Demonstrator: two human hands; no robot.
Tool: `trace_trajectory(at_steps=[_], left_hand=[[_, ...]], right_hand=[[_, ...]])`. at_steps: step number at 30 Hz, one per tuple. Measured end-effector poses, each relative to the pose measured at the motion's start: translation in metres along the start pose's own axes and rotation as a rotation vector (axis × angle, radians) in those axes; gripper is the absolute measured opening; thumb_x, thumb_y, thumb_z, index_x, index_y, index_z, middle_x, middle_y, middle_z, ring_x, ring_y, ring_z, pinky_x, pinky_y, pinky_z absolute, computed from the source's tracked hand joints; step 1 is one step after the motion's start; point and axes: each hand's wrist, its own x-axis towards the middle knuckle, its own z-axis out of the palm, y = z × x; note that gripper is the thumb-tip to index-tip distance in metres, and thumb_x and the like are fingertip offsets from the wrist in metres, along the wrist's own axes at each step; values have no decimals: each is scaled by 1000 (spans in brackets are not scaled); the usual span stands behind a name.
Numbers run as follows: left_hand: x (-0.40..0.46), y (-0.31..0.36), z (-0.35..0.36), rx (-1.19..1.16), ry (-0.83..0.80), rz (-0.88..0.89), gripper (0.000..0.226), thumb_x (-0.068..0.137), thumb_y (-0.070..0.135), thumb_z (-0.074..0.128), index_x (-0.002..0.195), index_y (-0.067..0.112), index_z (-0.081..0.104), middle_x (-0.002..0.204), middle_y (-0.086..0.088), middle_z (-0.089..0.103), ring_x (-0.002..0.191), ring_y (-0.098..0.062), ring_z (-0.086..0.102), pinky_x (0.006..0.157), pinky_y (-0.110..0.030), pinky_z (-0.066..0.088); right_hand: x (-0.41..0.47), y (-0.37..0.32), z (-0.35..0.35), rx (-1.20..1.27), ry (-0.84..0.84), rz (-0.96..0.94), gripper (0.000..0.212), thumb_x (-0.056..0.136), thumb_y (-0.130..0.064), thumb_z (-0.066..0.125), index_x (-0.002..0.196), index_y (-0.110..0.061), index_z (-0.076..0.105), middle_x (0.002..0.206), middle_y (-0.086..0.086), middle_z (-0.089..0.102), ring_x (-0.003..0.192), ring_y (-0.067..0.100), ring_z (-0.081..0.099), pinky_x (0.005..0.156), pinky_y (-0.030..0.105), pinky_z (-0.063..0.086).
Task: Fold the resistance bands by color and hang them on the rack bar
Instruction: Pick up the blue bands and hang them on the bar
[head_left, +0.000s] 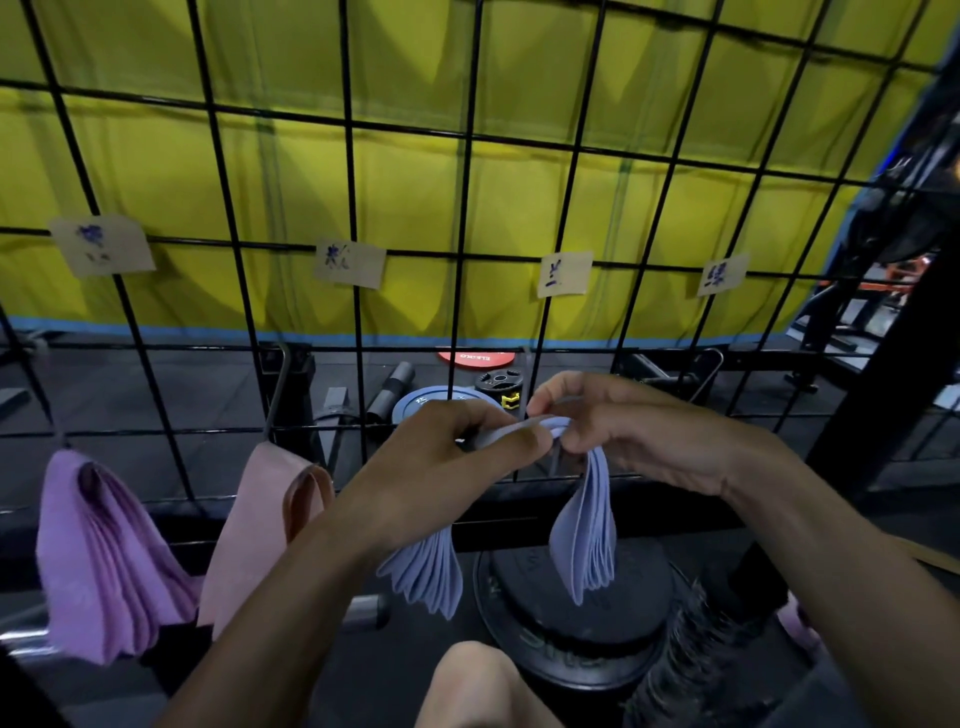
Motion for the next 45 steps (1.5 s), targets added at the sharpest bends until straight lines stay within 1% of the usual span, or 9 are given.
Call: trace_trajectory(at_steps=[10,14,18,23,27,31,35,38,45], left_hand=[[6,2,-3,23,-34,3,40,93,56,59,88,19,72,50,12,35,44,-7,33,51,-24,28],[7,1,-5,95,-94,70,44,88,68,59,89,26,70,62,5,50,58,-12,45,60,-31,36],[9,3,-7,152,-137,64,52,77,79,59,95,31,70,85,-15,63,74,-33,60,64,-42,43],[12,5,-6,188,-116,92,58,92,67,51,94,12,68,64,0,47,58,-14,45,60,-34,37],[11,6,-4,237,-90,104,71,88,77,39,95,12,67,71,-10,52,66,-30,52,64,-45,44],[11,7,0,296,-25,132,62,96,66,42,88,8,64,57,2,44,52,-13,42,54,-29,36],[12,7,3,318,1,149,58,98,61,45,82,7,59,55,3,41,50,-12,38,52,-25,33],[13,7,2,316,-2,154,60,97,62,43,82,7,61,53,4,41,48,-12,37,49,-21,30],[14,7,3,357,27,163,69,92,69,35,86,11,71,51,5,46,46,-8,40,48,-19,33]], right_hand=[[4,6,-13,97,-89,-56,53,68,-13,72,117,-7,52,106,18,64,95,23,63,82,28,51],[7,1,-16,92,-101,-13,52,67,-10,70,116,-6,54,106,24,56,86,24,59,79,33,51],[9,-3,-13,184,-73,22,51,61,-12,69,110,-4,56,100,23,55,75,25,57,66,34,50],[9,-9,-8,188,-79,55,47,58,-15,69,102,-4,56,82,13,61,58,17,59,54,27,50],[7,-10,-10,161,-91,54,42,62,-10,70,102,-5,57,82,12,62,58,15,62,55,26,52],[1,-7,-15,16,-120,15,50,64,-10,73,111,-10,56,91,4,65,76,11,63,70,24,51],[-3,-8,-10,-190,-83,-10,53,59,-23,71,110,-17,58,93,0,64,82,11,58,75,23,46],[-1,-6,-6,-78,-44,-29,57,52,-27,62,105,-7,57,93,11,60,81,17,58,72,25,48],[5,-8,-4,7,-15,-22,38,65,-16,51,99,-3,55,95,19,56,86,29,52,82,43,42]])
